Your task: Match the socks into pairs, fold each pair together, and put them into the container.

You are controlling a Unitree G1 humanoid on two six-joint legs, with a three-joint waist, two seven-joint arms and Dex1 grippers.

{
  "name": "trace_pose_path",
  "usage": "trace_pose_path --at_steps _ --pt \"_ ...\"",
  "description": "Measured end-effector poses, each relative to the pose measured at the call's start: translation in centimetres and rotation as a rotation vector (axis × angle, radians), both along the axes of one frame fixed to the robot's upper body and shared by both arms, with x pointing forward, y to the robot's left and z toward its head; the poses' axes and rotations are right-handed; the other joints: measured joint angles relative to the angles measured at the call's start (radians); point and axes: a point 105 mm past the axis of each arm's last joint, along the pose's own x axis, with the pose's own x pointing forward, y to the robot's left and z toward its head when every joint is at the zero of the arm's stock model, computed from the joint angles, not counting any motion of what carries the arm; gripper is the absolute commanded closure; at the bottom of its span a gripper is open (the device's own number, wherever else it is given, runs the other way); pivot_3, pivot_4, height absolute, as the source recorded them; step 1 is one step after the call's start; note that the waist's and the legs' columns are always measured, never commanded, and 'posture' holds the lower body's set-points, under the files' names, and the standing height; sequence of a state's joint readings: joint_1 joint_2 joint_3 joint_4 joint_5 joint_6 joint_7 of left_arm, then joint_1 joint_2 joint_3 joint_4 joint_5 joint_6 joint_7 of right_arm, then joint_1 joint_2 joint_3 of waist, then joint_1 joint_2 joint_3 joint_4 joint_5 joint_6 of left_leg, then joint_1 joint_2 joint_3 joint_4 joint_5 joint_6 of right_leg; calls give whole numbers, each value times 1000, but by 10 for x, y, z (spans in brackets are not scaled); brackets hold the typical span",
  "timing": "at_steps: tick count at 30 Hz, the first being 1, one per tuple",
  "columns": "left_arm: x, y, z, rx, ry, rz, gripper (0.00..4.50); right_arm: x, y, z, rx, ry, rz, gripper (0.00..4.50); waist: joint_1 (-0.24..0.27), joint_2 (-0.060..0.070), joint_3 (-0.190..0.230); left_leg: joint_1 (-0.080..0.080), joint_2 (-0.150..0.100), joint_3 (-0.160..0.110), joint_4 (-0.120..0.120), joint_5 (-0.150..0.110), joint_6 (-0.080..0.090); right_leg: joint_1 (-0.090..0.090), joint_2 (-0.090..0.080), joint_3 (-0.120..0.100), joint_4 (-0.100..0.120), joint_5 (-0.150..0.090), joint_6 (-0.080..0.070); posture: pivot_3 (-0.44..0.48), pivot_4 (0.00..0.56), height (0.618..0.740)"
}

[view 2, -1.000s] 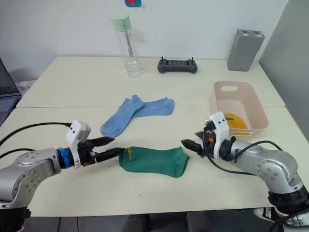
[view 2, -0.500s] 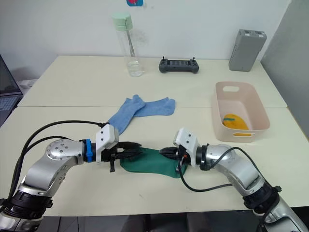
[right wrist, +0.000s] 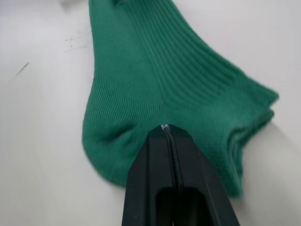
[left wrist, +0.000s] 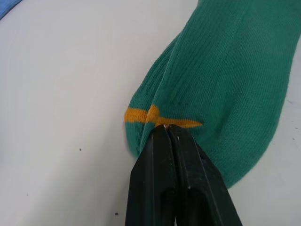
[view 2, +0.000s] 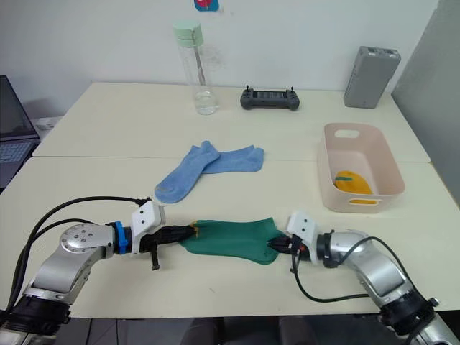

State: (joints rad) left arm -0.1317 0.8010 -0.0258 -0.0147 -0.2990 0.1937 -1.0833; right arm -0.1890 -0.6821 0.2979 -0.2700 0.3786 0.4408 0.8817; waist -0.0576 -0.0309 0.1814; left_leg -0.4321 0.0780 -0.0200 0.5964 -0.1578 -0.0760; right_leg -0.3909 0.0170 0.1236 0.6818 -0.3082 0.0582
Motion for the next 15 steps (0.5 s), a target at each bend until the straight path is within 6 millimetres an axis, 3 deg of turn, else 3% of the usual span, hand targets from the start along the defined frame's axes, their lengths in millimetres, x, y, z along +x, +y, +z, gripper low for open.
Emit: trace_pose_path --at_steps 1,7,10,11,15 --pt "-2 0 0 -9 8 2 4480 -1 -2 4 12 7 -7 4500 0 0 0 0 0 0 0 0 0 0 0 0 0 0 0 0 150 740" --pt "-12 -10 10 -36 39 -49 4500 5 4 48 171 -4 -114 2573 0 0 0 0 0 -2 1 0 0 1 0 -1 0 0 0 0 150 740" --pt "-13 -15 23 -49 21 -73 4500 4 -7 32 70 9 -196 1432 6 0 0 0 -1 -2 1 0 0 1 -1 -1 -1 0 0 0 150 740" --pt "-13 -17 25 -53 16 -77 4500 4 -8 29 57 16 -208 1335 7 0 0 0 -1 -1 1 0 0 1 -1 -1 -1 0 0 0 150 740" --pt "-13 -23 33 -60 2 -96 4500 2 -9 13 -4 50 -240 22 4 0 0 0 -1 -2 2 0 0 1 -1 -1 0 0 0 0 150 740"
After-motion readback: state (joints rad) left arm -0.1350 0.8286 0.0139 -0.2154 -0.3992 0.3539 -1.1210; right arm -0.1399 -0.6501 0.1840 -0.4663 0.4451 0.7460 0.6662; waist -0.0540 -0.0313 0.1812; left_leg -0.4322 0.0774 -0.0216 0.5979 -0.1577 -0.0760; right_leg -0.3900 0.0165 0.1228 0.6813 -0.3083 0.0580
